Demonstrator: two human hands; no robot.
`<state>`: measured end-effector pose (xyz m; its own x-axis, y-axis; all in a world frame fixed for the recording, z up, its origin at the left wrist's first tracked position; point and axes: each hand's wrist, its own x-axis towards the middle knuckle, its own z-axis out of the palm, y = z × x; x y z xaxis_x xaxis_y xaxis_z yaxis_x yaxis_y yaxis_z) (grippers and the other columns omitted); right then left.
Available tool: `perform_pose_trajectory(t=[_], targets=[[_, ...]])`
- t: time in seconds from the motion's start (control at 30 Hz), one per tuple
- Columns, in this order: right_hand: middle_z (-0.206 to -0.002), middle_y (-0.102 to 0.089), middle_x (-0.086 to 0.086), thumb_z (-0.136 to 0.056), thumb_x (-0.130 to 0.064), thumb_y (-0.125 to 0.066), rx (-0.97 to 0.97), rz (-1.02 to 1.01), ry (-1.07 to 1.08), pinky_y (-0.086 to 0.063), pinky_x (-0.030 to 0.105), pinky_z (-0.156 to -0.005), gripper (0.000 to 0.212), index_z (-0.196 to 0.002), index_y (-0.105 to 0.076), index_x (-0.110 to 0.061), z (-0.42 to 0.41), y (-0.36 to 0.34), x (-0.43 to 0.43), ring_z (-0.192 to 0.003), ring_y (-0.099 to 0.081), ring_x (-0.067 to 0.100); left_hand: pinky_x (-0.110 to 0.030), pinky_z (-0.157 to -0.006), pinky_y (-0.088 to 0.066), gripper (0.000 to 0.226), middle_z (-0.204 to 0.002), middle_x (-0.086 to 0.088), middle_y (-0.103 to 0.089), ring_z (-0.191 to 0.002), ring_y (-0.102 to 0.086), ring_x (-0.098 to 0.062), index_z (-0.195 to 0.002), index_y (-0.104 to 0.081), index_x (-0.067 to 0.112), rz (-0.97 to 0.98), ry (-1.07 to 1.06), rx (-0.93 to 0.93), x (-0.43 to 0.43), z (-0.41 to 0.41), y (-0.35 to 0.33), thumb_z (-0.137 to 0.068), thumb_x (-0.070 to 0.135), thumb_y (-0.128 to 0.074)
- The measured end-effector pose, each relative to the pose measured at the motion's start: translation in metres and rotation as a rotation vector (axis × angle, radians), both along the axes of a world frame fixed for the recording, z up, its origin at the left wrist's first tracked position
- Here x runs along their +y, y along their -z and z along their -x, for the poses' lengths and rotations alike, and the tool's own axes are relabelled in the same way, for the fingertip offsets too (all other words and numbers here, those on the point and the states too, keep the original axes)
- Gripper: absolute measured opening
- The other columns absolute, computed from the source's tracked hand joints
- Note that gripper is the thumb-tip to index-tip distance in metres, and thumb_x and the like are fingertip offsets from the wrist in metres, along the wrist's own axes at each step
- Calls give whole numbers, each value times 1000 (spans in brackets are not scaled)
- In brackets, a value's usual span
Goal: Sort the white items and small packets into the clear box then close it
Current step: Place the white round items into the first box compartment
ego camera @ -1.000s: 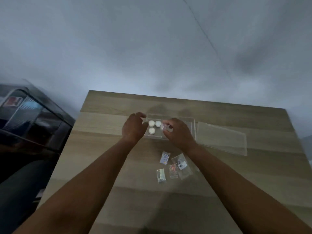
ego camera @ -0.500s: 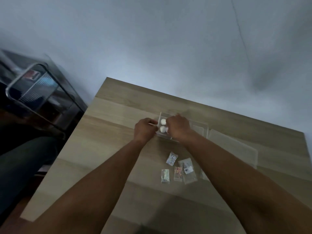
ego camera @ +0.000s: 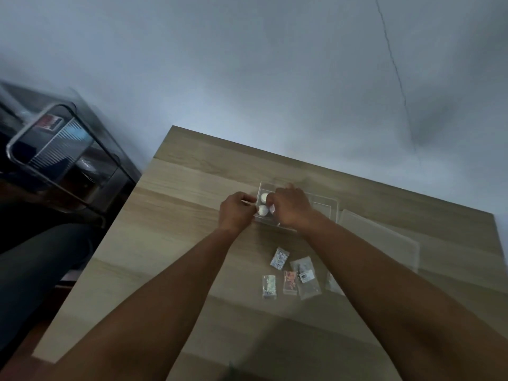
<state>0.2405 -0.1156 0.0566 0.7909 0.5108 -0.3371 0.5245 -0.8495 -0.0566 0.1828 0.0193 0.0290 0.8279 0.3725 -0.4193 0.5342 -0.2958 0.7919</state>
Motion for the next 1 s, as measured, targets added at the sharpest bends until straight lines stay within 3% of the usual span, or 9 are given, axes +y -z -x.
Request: perform_pose_trajectory(t=[0.27, 0.43, 0.63, 0.8, 1.0], targets=[[-119, -62, 7, -91, -30, -57, 9, -5, 26, -39, 42, -95, 24, -111, -69, -31, 3, 2, -1, -120, -45, 31, -45, -81, -61, 19, -94, -11, -77, -85, -74, -29, -95, -73, 17, 9, -15, -2, -2, -1, 0, -77, 14, -71], [-114, -70, 10, -86, -23, -60, -54, -34, 65, -39, 42, -93, 28, -113, -59, -17, 4, 6, 0, -118, -48, 31, -46, -80, -62, 15, -90, -12, -77, -82, -75, -30, -89, -70, 21, 50, -31, -2, 0, 0, 3, -77, 13, -73], [-108, -72, 9, -85, -26, -63, -57, -53, 79, -38, 42, -95, 22, -105, -68, -19, 6, 10, 0, -116, -50, 27, -47, -80, -62, 14, -91, -13, -77, -84, -75, -31, -87, -70, 22, 41, -36, 3, 3, -2, 3, -76, 12, -74], [-102, -73, 6, -88, -23, -61, -46, -321, 190, -40, 38, -92, 13, -96, -72, -21, 13, 4, -13, -107, -58, 26, -47, -82, -61, 15, -95, -14, -77, -86, -75, -31, -92, -72, 18, 38, -37, 15, 2, 0, 2, -77, 15, -74], [-90, -75, 5, -88, -19, -60, -68, -613, 286, -50, 33, -71, 12, -89, -71, -16, 44, -15, -37, -80, -65, 22, -46, -88, -58, 26, -107, -12, -76, -98, -72, -31, -106, -72, 14, -42, 11, 16, 0, 3, -4, -82, 21, -70]])
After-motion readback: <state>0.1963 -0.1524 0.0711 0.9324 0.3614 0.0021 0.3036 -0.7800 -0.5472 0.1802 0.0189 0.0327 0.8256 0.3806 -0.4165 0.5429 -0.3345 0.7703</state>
